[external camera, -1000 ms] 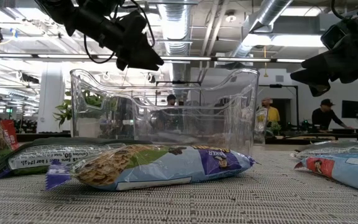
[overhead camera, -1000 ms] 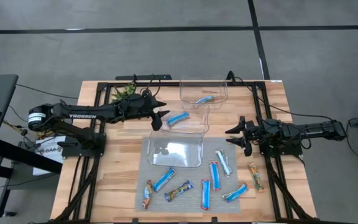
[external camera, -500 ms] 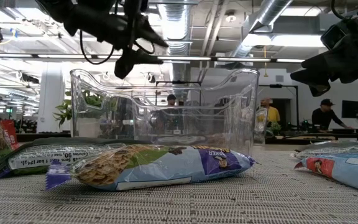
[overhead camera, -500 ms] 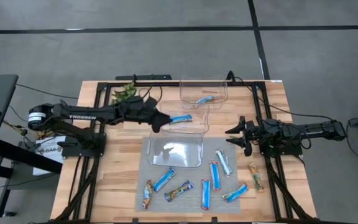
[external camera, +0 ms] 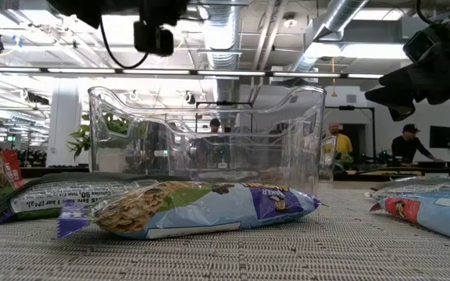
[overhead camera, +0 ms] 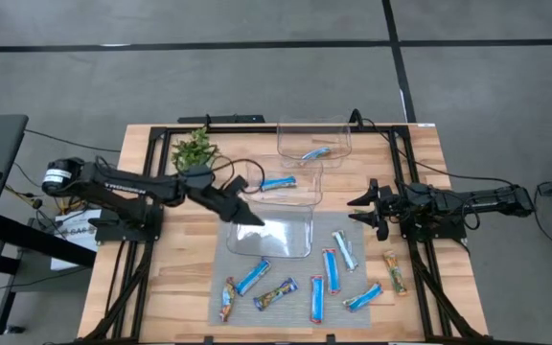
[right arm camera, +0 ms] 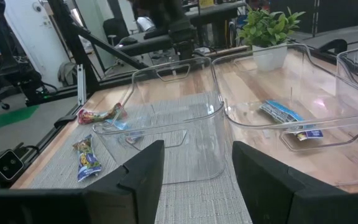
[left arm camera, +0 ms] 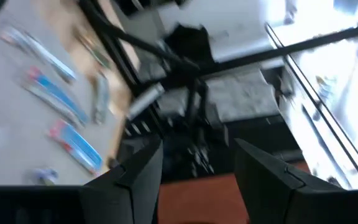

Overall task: Pick and place Granola Bars by type
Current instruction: Put the red granola bar into the bottom transparent bin

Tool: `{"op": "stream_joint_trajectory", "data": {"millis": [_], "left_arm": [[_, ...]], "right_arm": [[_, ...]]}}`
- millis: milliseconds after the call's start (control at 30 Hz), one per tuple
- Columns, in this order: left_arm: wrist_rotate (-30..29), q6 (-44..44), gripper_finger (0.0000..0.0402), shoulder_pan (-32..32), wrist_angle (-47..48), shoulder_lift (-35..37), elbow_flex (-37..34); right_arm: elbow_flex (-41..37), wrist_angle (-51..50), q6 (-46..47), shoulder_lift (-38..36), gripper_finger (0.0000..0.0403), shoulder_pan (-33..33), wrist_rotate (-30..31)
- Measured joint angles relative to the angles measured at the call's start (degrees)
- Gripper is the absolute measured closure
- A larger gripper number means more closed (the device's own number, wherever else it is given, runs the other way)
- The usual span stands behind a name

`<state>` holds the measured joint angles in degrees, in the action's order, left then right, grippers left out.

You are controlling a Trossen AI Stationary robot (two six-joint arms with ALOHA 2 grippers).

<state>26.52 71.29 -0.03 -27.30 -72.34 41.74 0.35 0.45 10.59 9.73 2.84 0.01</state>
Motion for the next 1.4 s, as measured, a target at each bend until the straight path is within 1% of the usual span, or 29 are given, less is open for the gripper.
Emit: {"op": "stream_joint_trajectory", "data": {"millis": [133, 267, 333, 400, 633, 800, 1000, 1133, 1200, 1400], "left_arm": [[1.95, 0.54, 0.0216, -3.96, -0.49, 0.0, 0.0], [2.32, 1.99, 0.0216, -10.23, -0.46, 0.0, 0.0], [0.57, 2.39, 0.0216, -14.24, -0.02, 0.0, 0.0], [-1.81, 2.89, 0.0216, -18.54, 2.45, 0.02, 0.06], [-9.45, 5.75, 0.0216, -31.29, 17.37, 0.02, 2.49], [-17.98, 10.51, 0.0216, -37.58, 28.83, 0.02, 3.68], [-28.02, 19.82, 0.0216, -41.63, 42.32, 0.02, 3.93], [-32.72, 26.03, 0.0216, -42.01, 48.33, -2.05, 3.93], [-33.77, 28.0, 0.0216, -41.89, 48.94, -3.7, 3.93], [-33.29, 31.58, 0.0216, -40.88, 46.18, -8.74, 3.96]], "right_arm": [[0.01, 0.0, 0.0, 0.01, 0.0219, 0.01, 0.0], [-0.01, 0.0, 0.0, 0.0, 0.0219, 0.0, 0.0], [-0.01, 0.0, 0.0, 0.0, 0.0219, -0.01, 0.0], [0.0, 0.0, 0.0, 0.0, 0.0219, 0.01, 0.0], [0.0, 0.0, 0.0, -0.01, 0.0219, 0.0, 0.0], [0.01, 0.0, 0.0, 0.01, 0.0219, -0.01, 0.0], [0.0, 0.0, 0.0, 0.01, 0.0219, 0.01, 0.0], [0.0, 0.01, 0.0, -0.01, 0.0219, 0.01, 0.0], [0.01, 0.0, 0.0, -0.01, 0.0219, 0.01, 0.02], [0.0, 0.0, 0.0, 0.01, 0.0219, 0.01, 0.0]]}}
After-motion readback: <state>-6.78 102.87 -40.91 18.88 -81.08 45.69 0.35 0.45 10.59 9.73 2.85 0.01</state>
